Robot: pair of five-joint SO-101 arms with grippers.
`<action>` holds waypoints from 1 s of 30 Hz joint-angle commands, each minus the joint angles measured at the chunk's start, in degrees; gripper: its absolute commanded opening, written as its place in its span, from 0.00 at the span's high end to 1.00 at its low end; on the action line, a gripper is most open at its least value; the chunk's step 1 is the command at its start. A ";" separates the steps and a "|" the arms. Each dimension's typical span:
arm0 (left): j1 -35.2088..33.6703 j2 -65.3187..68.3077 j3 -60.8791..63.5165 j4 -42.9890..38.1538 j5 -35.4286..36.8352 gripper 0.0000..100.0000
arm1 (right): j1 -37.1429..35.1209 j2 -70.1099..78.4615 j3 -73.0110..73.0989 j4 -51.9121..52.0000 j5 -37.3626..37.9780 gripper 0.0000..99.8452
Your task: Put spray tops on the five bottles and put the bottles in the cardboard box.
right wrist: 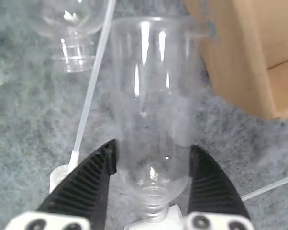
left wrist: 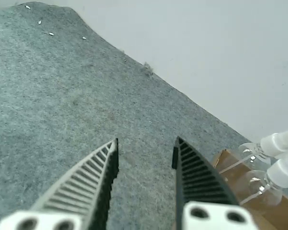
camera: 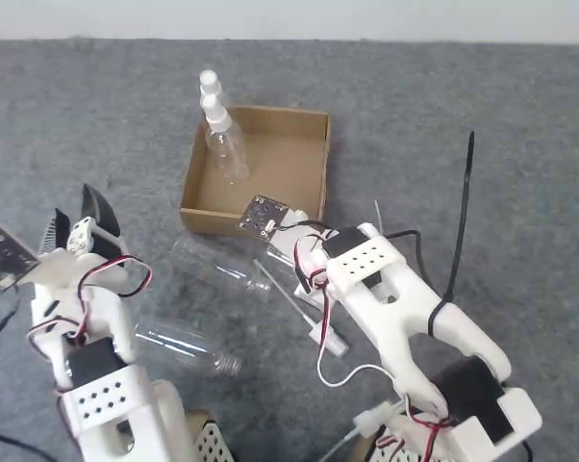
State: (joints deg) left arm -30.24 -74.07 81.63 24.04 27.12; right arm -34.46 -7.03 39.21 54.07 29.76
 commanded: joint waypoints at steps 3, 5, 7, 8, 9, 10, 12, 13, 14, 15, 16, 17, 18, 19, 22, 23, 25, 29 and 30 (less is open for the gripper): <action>-0.18 -0.79 -0.84 -2.02 -0.79 0.82 | -0.22 -6.29 -0.79 -0.40 0.44 0.92; -0.18 -0.79 -0.84 -2.02 -0.79 0.82 | -0.22 -9.10 -0.44 -0.22 0.44 0.92; -0.18 -0.79 -0.84 -2.02 -0.79 0.82 | -0.22 -12.26 -0.35 1.45 0.35 0.92; -0.18 -0.79 -0.84 -2.02 -0.79 0.82 | -0.22 -13.93 -0.35 3.03 0.35 0.92; -0.18 -0.79 -0.84 -1.93 -0.79 0.82 | -0.40 -15.52 -0.35 4.44 0.35 0.92; -0.18 -0.79 -0.84 -1.93 -0.79 0.82 | -0.40 -17.27 -0.35 5.85 0.35 0.92; -0.18 -0.79 -0.84 -1.93 -0.79 0.82 | -0.22 -20.35 -0.35 8.40 0.35 0.92; -0.18 -0.79 -0.84 -1.93 -0.79 0.82 | -0.13 -21.76 -0.35 9.63 0.35 0.92; -0.18 -0.79 -0.84 -1.93 -0.79 0.82 | -0.13 -22.99 -0.35 10.77 0.35 0.92; -0.18 -0.79 -0.84 -1.93 -0.79 0.82 | -0.13 -24.13 -0.35 11.91 0.35 0.92; -0.18 -0.79 -0.84 -1.93 -0.79 0.82 | -0.13 -25.19 -0.35 12.79 0.26 0.92; -0.18 -0.79 -0.84 -1.93 -0.79 0.82 | -0.13 -26.15 -0.35 13.49 0.26 0.92; -0.18 -0.79 -0.84 -1.93 -0.79 0.82 | -0.04 -27.12 -0.35 14.11 0.26 0.92; -0.18 -0.79 -0.84 -1.93 -0.79 0.82 | 0.66 -27.91 -0.35 14.55 0.26 0.92; -0.18 -0.79 -0.84 -1.93 -0.79 0.82 | 3.74 -29.85 -0.35 14.90 -1.67 0.92; -0.18 -0.79 -0.75 -2.02 -0.79 0.82 | 5.14 -30.37 -0.35 14.81 -3.60 0.92; -0.18 -0.79 -0.48 -2.11 -0.79 0.82 | 8.04 -30.99 -0.35 14.37 -7.82 0.92; -0.09 -0.79 -0.48 -2.11 -0.79 0.82 | 13.67 -30.99 -0.35 14.37 -15.12 0.92; 0.00 -0.79 -0.48 -2.11 -0.79 0.82 | 15.08 -30.99 -0.35 14.37 -16.62 0.92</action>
State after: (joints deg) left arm -30.24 -74.07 81.71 24.04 27.12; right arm -24.79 -35.25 39.30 68.40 19.65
